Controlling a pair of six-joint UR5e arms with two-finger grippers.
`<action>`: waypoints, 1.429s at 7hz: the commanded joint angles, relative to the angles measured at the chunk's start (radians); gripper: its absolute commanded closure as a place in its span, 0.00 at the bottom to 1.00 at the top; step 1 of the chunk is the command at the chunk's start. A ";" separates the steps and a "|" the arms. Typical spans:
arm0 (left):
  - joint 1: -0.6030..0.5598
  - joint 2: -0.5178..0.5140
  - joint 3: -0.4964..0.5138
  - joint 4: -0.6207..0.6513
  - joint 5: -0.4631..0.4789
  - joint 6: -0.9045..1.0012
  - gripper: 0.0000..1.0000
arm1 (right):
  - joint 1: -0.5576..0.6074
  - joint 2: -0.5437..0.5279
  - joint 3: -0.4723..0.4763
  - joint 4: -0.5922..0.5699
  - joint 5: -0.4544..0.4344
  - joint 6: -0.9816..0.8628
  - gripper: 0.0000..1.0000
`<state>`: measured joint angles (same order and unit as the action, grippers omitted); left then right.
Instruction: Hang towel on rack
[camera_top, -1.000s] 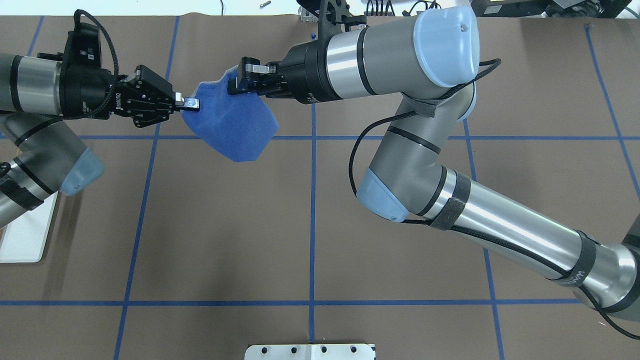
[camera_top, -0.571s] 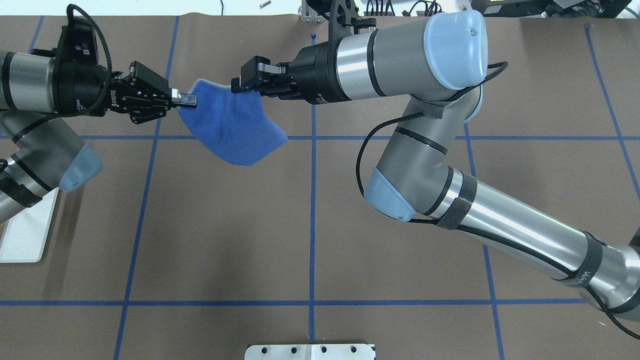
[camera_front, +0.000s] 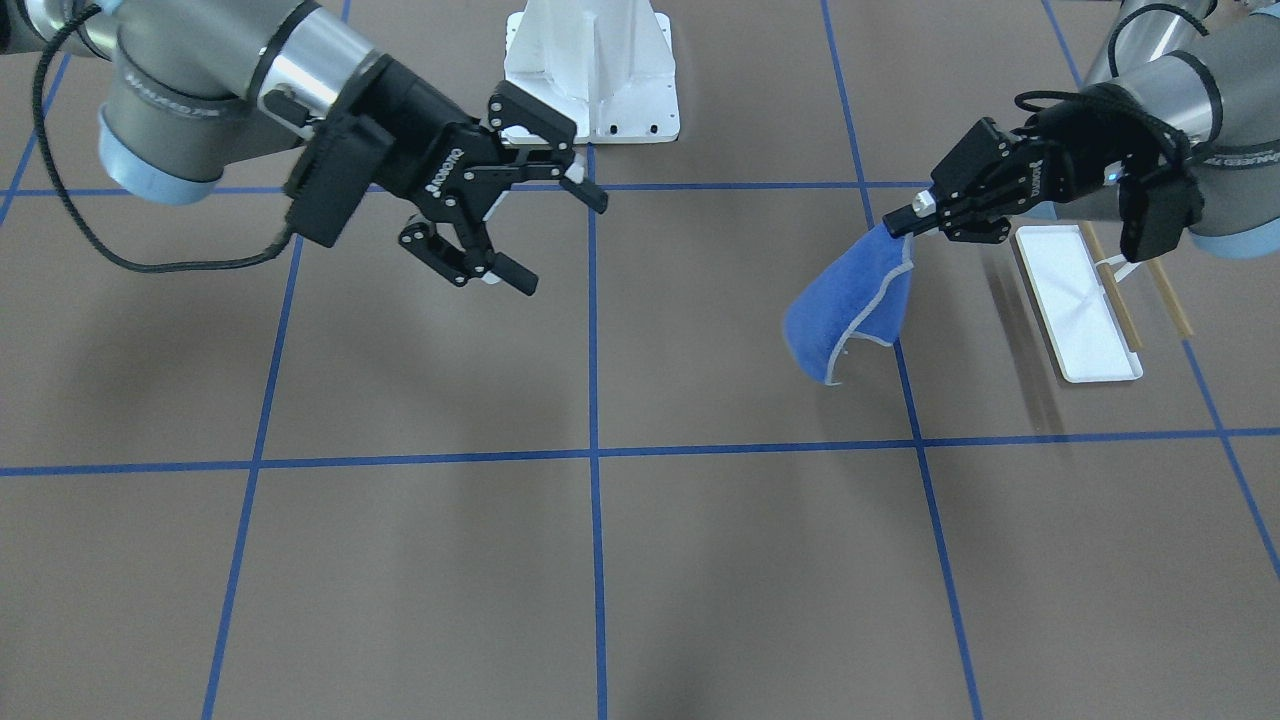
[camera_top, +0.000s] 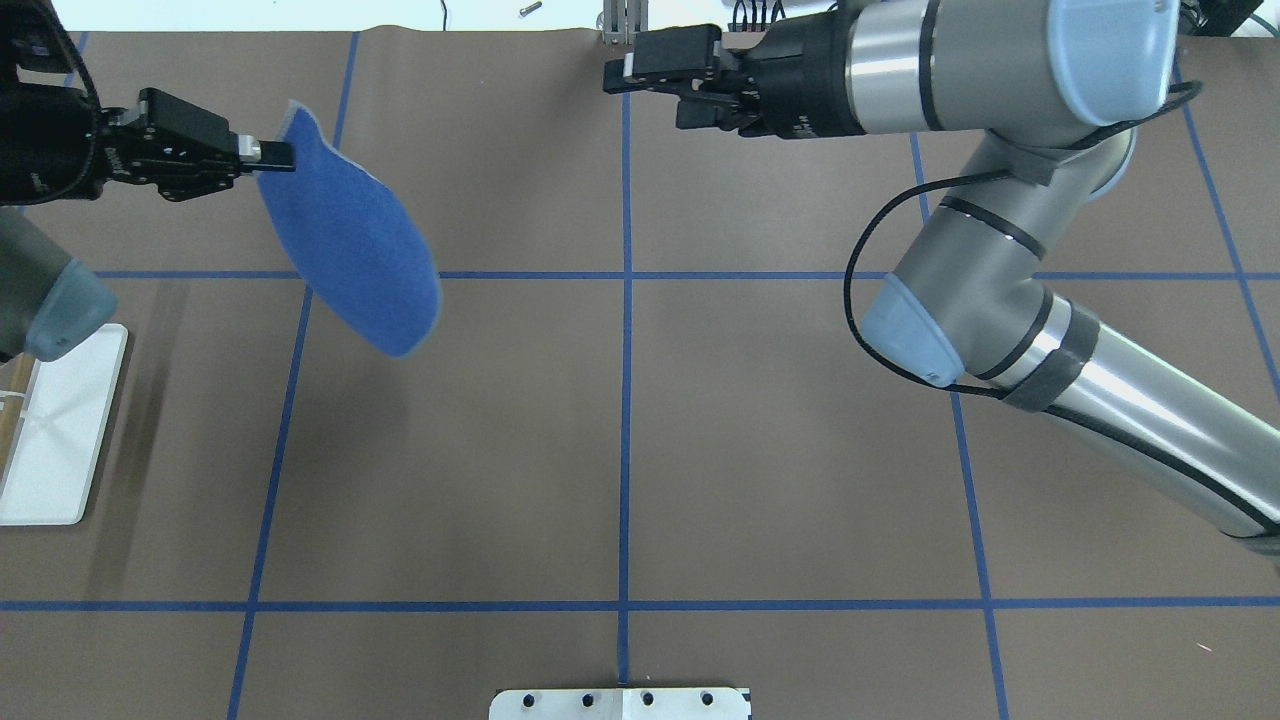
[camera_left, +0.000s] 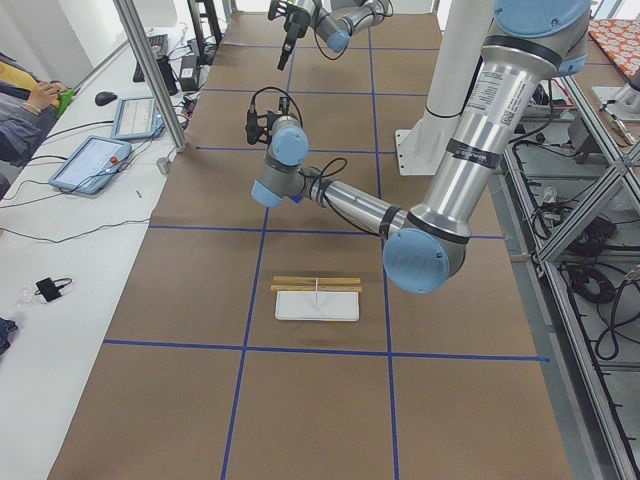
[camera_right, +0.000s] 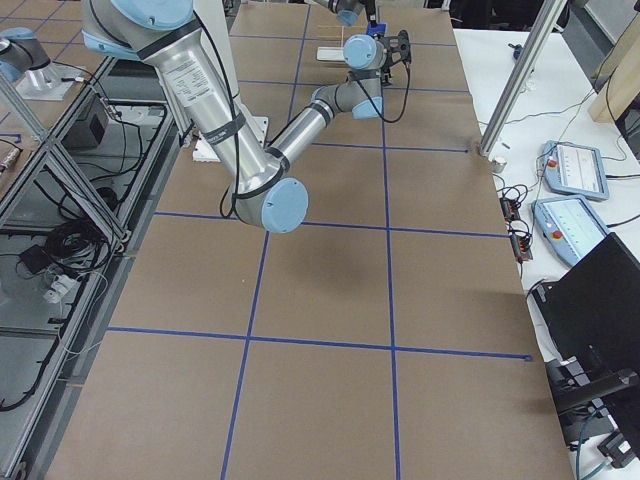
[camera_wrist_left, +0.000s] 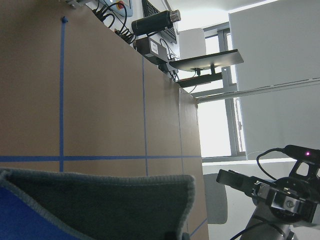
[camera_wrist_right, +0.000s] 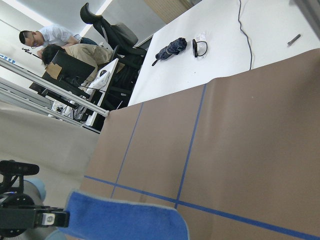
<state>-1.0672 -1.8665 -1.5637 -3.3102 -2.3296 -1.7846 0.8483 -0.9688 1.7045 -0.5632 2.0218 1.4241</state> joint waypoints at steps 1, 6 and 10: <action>-0.119 0.146 -0.003 0.013 -0.117 0.272 1.00 | 0.078 -0.153 0.062 -0.038 0.008 -0.036 0.00; -0.324 0.392 0.060 0.026 -0.290 0.480 1.00 | 0.244 -0.390 0.057 -0.102 0.060 -0.255 0.00; -0.409 0.458 0.068 -0.002 -0.470 0.488 1.00 | 0.284 -0.398 0.044 -0.121 0.104 -0.292 0.00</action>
<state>-1.4254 -1.4510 -1.5017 -3.3033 -2.7405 -1.3004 1.1211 -1.3679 1.7521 -0.6755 2.1128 1.1424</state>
